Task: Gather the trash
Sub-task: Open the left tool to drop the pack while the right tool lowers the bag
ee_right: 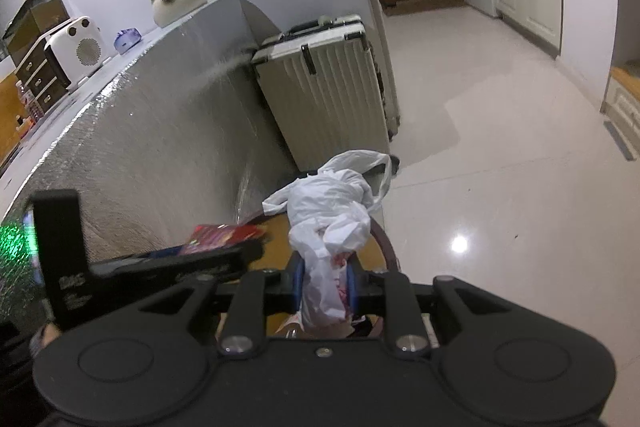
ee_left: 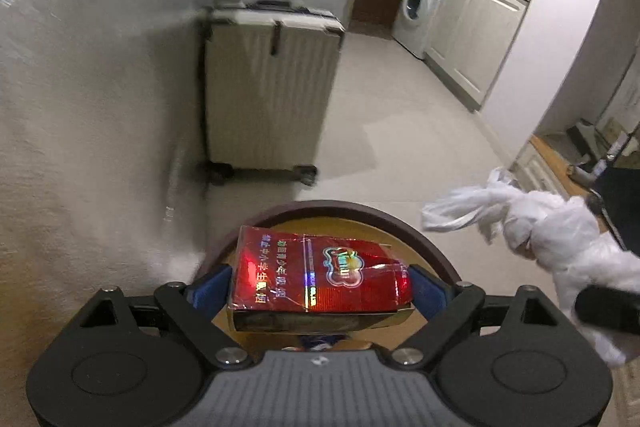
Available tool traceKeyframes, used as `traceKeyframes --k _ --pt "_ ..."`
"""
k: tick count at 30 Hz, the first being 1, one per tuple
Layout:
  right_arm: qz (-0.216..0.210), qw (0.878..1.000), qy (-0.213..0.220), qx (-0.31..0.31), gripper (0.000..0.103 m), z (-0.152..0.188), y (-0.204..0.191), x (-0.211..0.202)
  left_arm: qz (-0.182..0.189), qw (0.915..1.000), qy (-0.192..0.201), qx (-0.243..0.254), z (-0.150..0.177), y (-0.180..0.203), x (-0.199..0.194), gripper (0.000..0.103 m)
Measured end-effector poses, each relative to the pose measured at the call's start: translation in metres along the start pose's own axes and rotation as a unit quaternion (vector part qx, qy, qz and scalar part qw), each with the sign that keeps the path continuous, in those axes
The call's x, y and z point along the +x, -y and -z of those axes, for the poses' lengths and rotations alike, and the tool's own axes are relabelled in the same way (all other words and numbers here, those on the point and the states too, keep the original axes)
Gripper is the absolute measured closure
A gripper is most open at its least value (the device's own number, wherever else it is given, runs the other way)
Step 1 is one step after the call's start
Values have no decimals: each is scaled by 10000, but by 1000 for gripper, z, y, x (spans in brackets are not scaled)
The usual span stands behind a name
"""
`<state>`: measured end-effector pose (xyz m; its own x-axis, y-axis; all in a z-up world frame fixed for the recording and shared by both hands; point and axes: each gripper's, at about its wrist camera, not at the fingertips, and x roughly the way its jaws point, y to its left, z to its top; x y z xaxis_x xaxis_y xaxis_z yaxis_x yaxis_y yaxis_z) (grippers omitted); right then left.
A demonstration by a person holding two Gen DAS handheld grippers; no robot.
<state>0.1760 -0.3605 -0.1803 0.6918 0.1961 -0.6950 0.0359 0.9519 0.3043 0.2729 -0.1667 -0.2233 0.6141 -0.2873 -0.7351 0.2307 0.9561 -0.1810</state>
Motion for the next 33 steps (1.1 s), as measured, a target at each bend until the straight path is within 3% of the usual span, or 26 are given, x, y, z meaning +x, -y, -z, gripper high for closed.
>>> traceKeyframes --k 6,12,17,20,23,26,33 --pt "-99 9993 -342 125 81 1 1 24 -205 9989 -327 -258 12 -12 16 0" --pt "-327 9940 -929 483 81 6 2 48 -768 9949 -377 -538 26 -30 0 0" --pt "-464 9720 -2024 1099 81 11 6 69 -992 9928 -165 -646 29 -40 -21 0" --pt "-326 9582 -2622 1097 81 10 1 78 -982 9926 -100 -713 29 -41 -28 0" --pt "-44 9551 -2909 557 81 2 -13 85 -971 9926 -83 -721 29 -43 -30 0" --pt "247 9489 -3125 -367 81 -10 -32 98 -949 9928 -60 -733 31 -44 -32 0" --pt "346 8887 -4136 -1948 81 -5 -62 151 -976 9926 -65 -727 34 -49 -26 0"
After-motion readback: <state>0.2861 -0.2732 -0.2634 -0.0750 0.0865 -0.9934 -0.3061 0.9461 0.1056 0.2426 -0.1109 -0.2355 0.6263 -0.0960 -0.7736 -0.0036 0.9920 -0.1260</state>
